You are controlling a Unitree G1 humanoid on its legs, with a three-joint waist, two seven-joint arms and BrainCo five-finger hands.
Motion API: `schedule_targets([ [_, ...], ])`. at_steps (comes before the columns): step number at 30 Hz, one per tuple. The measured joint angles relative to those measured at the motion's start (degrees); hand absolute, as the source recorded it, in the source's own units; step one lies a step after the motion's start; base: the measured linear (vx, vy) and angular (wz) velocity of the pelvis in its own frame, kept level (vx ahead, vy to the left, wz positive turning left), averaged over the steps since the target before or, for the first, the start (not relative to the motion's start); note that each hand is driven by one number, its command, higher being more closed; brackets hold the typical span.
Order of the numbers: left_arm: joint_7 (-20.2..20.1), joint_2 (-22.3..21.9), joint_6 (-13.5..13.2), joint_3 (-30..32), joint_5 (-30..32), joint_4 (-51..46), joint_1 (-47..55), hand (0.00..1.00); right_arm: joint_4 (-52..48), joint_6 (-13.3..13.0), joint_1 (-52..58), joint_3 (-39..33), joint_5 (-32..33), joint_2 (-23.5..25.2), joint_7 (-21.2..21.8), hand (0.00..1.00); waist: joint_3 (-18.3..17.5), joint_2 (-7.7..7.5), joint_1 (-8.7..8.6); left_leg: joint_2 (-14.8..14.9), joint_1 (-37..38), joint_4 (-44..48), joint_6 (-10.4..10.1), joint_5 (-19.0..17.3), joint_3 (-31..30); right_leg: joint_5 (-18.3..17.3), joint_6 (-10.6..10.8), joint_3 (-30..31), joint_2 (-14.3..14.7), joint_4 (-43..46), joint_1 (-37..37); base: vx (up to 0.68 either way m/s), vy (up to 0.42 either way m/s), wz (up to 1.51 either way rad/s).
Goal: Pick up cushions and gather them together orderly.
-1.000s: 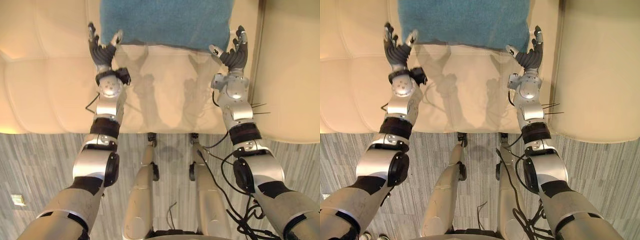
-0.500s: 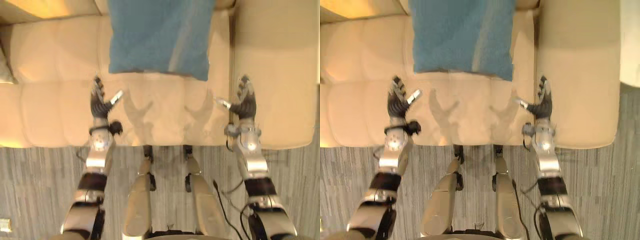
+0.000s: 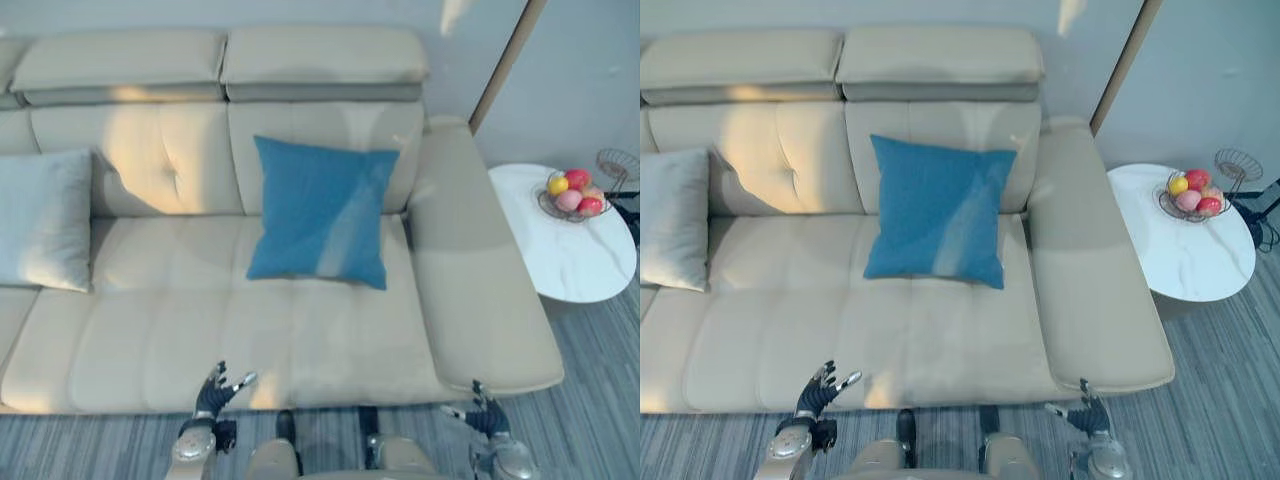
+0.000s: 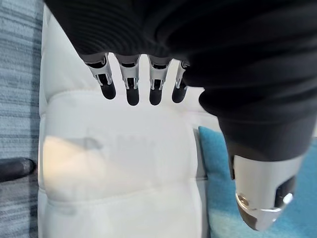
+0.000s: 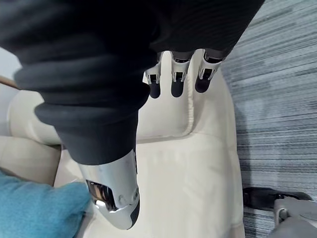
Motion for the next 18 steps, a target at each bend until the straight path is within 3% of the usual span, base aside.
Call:
schedule_targets([
  [3, -0.5, 0.0, 0.1, 0.7, 1.0, 2.6, 2.1, 0.0, 3.1, 0.7, 0.3, -1.5, -3.6, -0.6, 0.2, 0.0, -0.8, 0.25, 0.18, 0.0, 2.4, 0.6, 0.2, -1.2, 2.4, -1.8, 0.2, 0.9, -0.3, 3.3, 0.0, -0.01, 0.034, -0.38],
  [4, -0.5, -0.2, 0.2, 0.6, 1.2, 3.0, 2.4, 0.0, 4.7, 1.4, 0.5, -1.6, -5.9, -0.4, 0.3, 0.0, -0.5, -0.13, 0.24, 0.4, 0.7, 5.2, 1.1, -2.9, 3.1, -4.9, 1.8, -2.0, -2.1, 11.7, -2.9, -0.1, -0.039, -0.09],
  [5, -0.4, -0.3, 0.2, 0.7, 1.2, 3.4, 1.8, 0.0, 5.0, 1.5, 0.6, -1.3, -6.0, 0.4, 0.3, 0.0, 0.1, -0.11, 0.11, 0.8, -0.5, 8.5, 1.1, -4.0, 2.6, -9.8, 0.2, -3.2, -3.2, 27.6, -7.4, -0.11, -0.062, 0.02],
  [8, -0.4, -0.3, 0.2, 0.8, 1.2, 3.0, 0.8, 0.0, 5.3, 1.6, 1.6, -1.0, -6.0, 0.9, 0.5, 0.0, -0.3, -2.56, 0.26, 1.7, -4.4, 15.5, -0.3, -5.8, 0.7, -14.0, 2.4, -2.4, -6.6, 47.2, -8.6, -0.08, -0.199, 0.31],
  [10, -0.3, -0.8, 0.4, 1.3, 1.1, 2.9, 0.1, 0.0, 5.4, 1.5, 0.4, -1.3, -6.0, 0.5, 0.3, 0.0, 0.0, -3.77, 0.19, 2.5, -7.0, 18.9, -0.8, -6.1, 0.2, -14.8, 4.4, -3.0, -5.9, 47.6, -9.6, -0.13, -0.275, 0.09],
  [11, -0.3, -3.0, 0.9, 1.4, 1.1, 3.1, 0.0, 0.0, 5.4, 1.8, -0.4, -1.5, -5.9, 0.0, -0.1, 0.0, -0.2, -1.53, 1.3, 5.4, -8.2, 17.2, -1.5, -4.5, -0.2, -16.7, 5.2, -3.0, -3.0, 43.2, -8.3, -0.22, -0.328, -0.14],
  [12, -0.3, -3.8, 0.7, 1.4, 0.9, 2.7, 0.1, 0.0, 5.1, 2.0, -1.0, -1.2, -5.5, -0.2, -0.3, 0.0, 0.0, -1.6, 2.22, 6.5, -8.9, 15.3, -3.4, -1.9, 1.1, -20.3, 4.8, -2.2, -2.8, 42.8, -7.7, -0.21, -0.269, -0.13],
  [13, -0.2, -4.0, 0.8, 1.1, 0.8, 2.8, -0.1, 0.0, 5.1, 2.0, -1.2, -0.9, -5.4, -0.1, -0.2, 0.0, 0.2, -2.03, 2.29, 5.9, -9.9, 15.2, -3.6, -1.2, 1.1, -22.2, 4.2, -1.8, -3.6, 42.8, -7.2, -0.24, -0.357, -0.05],
  [14, 0.0, -4.0, 0.9, 0.3, 0.6, 2.6, -1.5, 0.0, 5.1, 2.1, -2.3, -0.5, -5.1, 0.2, -0.2, 0.0, 0.0, -3.82, 2.5, 5.9, -12.0, 15.2, -4.6, 0.6, 0.8, -26.8, 0.4, -2.5, -3.4, 37.5, -6.8, -0.26, -0.353, 0.14],
  [16, 0.1, -5.9, 1.0, -2.0, 0.4, 2.1, -2.5, 0.0, 5.3, 2.3, -4.2, -0.6, -3.4, -0.8, -1.2, 0.0, 1.5, 0.5, 2.65, 9.2, -14.8, 10.9, -5.8, 5.1, -1.7, -23.9, -3.7, -7.2, 0.3, 34.9, -8.8, -0.34, -0.317, 0.4],
  [18, 0.3, -6.1, 1.1, -2.0, 0.4, 2.1, -2.5, 0.0, 5.3, 2.7, -4.5, -0.6, -3.0, -0.1, -1.6, 0.0, 1.6, 0.53, 1.51, 9.7, -14.3, 8.9, -5.7, 5.2, 0.9, -21.8, -5.4, -9.5, -0.2, 33.3, -9.4, -0.27, -0.182, 0.63],
])
